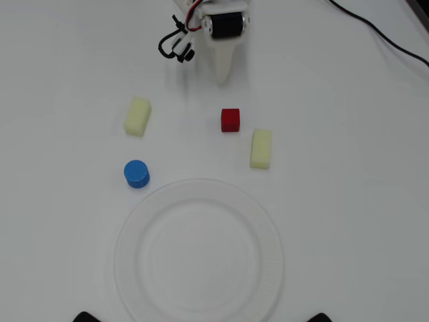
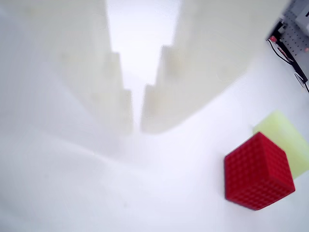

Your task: Grasp a red block and put it in the dish.

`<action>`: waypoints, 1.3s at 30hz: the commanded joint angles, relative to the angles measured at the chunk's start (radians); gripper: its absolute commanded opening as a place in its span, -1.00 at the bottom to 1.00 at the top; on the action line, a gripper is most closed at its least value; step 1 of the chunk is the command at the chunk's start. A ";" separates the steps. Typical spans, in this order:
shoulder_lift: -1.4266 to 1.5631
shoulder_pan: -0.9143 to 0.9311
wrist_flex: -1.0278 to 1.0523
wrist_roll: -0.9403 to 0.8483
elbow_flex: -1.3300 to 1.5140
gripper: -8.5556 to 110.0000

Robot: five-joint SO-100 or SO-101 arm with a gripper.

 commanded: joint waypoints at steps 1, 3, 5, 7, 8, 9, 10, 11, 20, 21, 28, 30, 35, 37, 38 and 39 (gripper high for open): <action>0.192 -0.034 0.049 -0.023 0.101 -0.85; 0.192 -0.034 0.049 -0.023 0.101 -0.85; 0.192 -0.034 0.049 -0.023 0.101 -0.85; 0.192 -0.034 0.049 -0.023 0.101 -0.85; 0.192 -0.034 0.049 -0.023 0.101 -0.85; 0.192 -0.034 0.049 -0.023 0.101 -0.85; 0.192 -0.034 0.049 -0.023 0.101 -0.85; 0.192 -0.034 0.049 -0.023 0.101 -0.85; 0.192 -0.034 0.049 -0.023 0.101 -0.85; 0.192 -0.034 0.049 -0.023 0.101 -0.85; 0.192 -0.034 0.049 -0.011 0.101 -0.85; 0.192 -0.031 0.049 -0.006 0.101 -0.85; 0.192 -0.021 0.049 -0.015 0.097 -0.85; 0.189 -0.005 0.063 -0.040 0.080 -0.85; 0.189 0.011 0.071 -0.048 0.060 -0.85; 0.186 0.028 0.078 -0.055 0.034 -0.85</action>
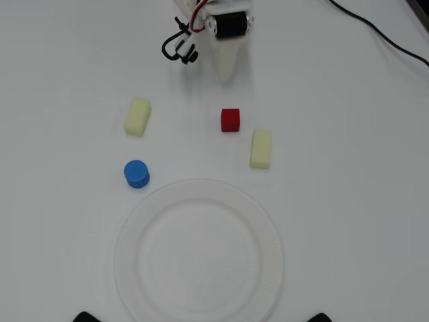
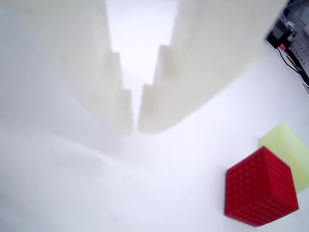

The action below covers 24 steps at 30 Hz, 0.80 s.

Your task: Grasp a red block and put it in the dish.

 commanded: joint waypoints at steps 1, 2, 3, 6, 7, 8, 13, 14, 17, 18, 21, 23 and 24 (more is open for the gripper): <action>0.184 0.046 0.080 -0.026 0.002 -0.85; 0.173 0.055 0.092 -0.032 -0.037 -0.85; 0.146 0.058 0.098 -0.037 -0.078 -0.85; -0.029 0.058 0.100 -0.037 -0.224 -0.85; -0.089 0.058 0.097 -0.035 -0.270 -0.85; -0.137 0.060 0.095 -0.034 -0.307 -0.85; -0.276 0.054 0.051 -0.032 -0.410 -0.85; -0.327 0.054 0.051 -0.029 -0.440 -0.85; -0.518 0.060 0.051 -0.023 -0.545 -0.85; -0.578 0.063 0.051 -0.021 -0.578 -0.84; -0.738 0.061 0.051 -0.012 -0.666 -0.76; -0.831 0.054 0.051 -0.009 -0.718 -0.71; -0.870 0.049 0.051 -0.009 -0.741 -0.68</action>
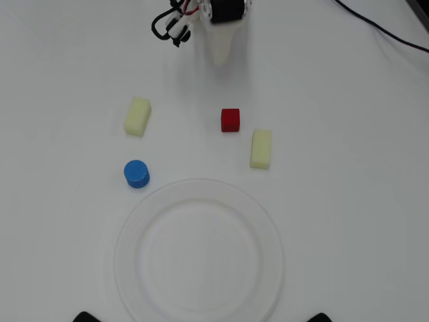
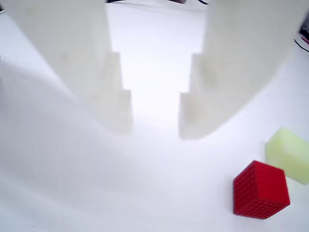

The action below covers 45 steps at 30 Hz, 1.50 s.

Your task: Grasp a red block and put it in the dish.

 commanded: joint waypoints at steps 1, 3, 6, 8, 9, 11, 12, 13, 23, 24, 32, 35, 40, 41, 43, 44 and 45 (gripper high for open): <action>-0.135 -0.011 -0.011 0.005 -0.118 -0.65; -0.189 -0.015 -0.021 0.002 -0.149 -0.57; -0.236 -0.023 -0.069 0.000 -0.164 -0.41; -0.268 -0.029 -0.098 0.008 -0.173 -0.33; -0.288 -0.034 -0.107 0.014 -0.184 -0.29; -0.334 -0.041 -0.118 0.034 -0.210 -0.22; -0.359 -0.046 -0.123 0.043 -0.224 -0.20; -0.383 -0.049 -0.129 0.048 -0.238 -0.18; -0.664 -0.020 -0.272 0.054 -0.313 -0.15; -0.686 -0.014 -0.288 0.052 -0.313 -0.15; -0.778 0.005 -0.350 0.026 -0.318 -0.23; -0.782 -0.006 -0.353 0.021 -0.318 -0.26; -0.782 -0.031 -0.356 0.026 -0.319 -0.29; -0.782 -0.034 -0.359 0.026 -0.319 -0.29; -0.784 -0.038 -0.364 0.026 -0.322 -0.30; -0.784 -0.041 -0.364 0.026 -0.324 -0.32; -0.784 -0.044 -0.364 0.025 -0.324 -0.34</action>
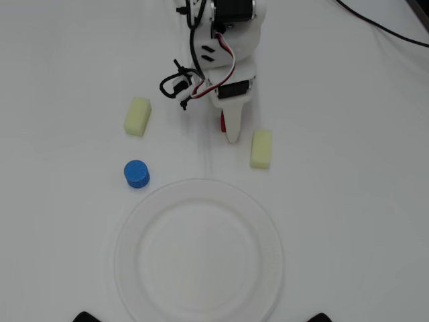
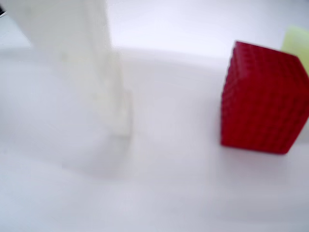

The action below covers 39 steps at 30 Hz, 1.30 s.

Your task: Grasp a red block and put it in the dish.

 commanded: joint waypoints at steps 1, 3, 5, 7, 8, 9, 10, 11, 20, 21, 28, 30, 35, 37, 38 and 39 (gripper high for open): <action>0.003 -0.021 -0.006 -0.006 -0.046 -0.35; 0.002 -0.025 -0.006 -0.006 -0.048 -0.41; 0.002 -0.025 -0.006 -0.003 -0.049 -0.50; 0.002 -0.025 -0.006 0.003 -0.052 -0.64; 0.002 -0.025 -0.006 0.006 -0.052 -0.73; 0.002 -0.025 -0.006 0.008 -0.052 -0.83; 0.002 -0.025 -0.006 0.011 -0.052 -0.84; 0.002 -0.025 -0.006 0.012 -0.052 -0.85; 0.204 0.031 -0.038 -0.029 -0.020 -0.85; 0.255 0.037 -0.063 -0.041 0.000 -0.85; 0.716 0.054 -0.495 -0.190 0.347 -0.85; 0.781 0.054 -0.552 -0.206 0.371 -0.85; 0.779 0.067 -0.698 -0.232 0.364 -0.85; 0.706 0.074 -0.749 -0.236 0.322 -0.85; 0.655 0.075 -0.769 -0.241 0.293 -0.85; 0.600 0.078 -0.784 -0.241 0.258 -0.85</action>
